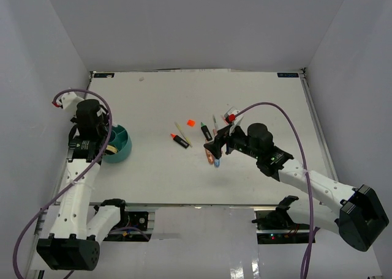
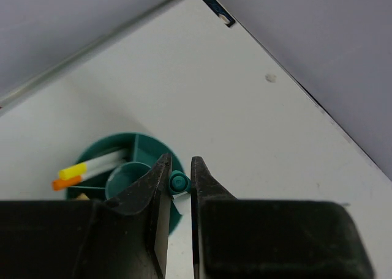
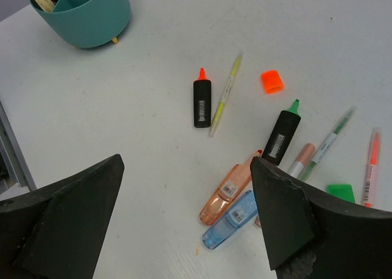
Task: Sort the stationery into containers
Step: Place the pen in the storage box.
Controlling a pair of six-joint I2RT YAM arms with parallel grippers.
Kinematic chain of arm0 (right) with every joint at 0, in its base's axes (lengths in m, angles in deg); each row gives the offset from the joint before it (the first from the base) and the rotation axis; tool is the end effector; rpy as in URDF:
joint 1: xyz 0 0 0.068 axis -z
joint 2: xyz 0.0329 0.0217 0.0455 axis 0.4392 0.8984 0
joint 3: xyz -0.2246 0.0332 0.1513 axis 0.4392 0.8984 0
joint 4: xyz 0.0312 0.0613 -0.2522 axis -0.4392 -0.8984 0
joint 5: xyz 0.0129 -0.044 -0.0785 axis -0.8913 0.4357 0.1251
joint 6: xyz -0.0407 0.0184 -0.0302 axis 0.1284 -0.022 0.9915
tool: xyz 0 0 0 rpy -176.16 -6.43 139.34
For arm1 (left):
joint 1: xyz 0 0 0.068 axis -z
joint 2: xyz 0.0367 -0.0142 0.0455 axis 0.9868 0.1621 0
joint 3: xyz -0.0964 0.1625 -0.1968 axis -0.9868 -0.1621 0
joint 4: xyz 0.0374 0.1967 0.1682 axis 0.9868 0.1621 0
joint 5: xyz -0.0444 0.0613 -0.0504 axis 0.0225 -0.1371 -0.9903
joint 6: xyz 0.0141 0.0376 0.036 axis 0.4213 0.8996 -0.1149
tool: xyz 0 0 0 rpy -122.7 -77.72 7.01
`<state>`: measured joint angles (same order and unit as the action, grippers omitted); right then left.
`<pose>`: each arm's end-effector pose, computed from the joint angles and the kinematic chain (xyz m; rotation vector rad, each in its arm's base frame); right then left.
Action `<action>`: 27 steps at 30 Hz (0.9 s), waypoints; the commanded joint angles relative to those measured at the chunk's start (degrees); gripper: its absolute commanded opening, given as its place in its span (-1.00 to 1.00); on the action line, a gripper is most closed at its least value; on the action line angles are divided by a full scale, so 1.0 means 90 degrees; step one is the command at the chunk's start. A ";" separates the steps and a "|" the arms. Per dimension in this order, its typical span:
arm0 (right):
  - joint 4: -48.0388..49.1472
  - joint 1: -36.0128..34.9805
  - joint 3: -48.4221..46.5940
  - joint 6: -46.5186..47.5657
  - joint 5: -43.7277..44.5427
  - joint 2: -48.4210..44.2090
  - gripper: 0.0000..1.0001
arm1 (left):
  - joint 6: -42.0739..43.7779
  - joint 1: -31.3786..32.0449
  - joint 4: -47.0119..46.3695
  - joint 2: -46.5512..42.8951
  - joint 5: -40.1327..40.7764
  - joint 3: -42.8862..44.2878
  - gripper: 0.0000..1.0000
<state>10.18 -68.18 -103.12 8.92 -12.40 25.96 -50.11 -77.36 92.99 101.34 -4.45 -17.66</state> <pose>0.1776 0.1692 0.2706 -0.6927 1.6641 0.7600 0.1965 0.0064 0.3650 -0.8390 1.7409 0.0687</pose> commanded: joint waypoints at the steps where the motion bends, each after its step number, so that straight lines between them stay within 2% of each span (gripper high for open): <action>1: 0.0218 -0.0016 0.0103 0.0115 -0.0036 -0.0168 0.80 | 0.0330 -0.0767 -0.0427 -0.0347 0.0439 -0.0383 -0.92; 3: 0.0228 -0.0016 0.0151 0.0134 -0.0037 -0.0236 0.81 | 0.0272 -0.1118 -0.0690 -0.0426 0.0497 -0.0569 -0.92; 8: 0.0228 -0.0016 0.0279 0.0164 0.0032 -0.0422 0.81 | 0.0251 -0.1441 -0.1384 -0.0514 0.0946 -0.0921 -0.93; 20: 0.0316 -0.0016 0.0367 0.0164 0.0051 -0.0412 0.80 | 0.0066 -0.1735 -0.2400 0.0140 0.0712 -0.1732 -0.88; 27: 0.0316 -0.0026 0.0406 0.0193 0.0120 -0.0432 0.80 | -0.0168 -0.1803 -0.2527 0.0540 0.0547 -0.1917 -0.77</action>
<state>10.40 -68.18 -100.13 9.84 -12.29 22.79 -50.26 -93.05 72.64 106.08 1.69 -33.79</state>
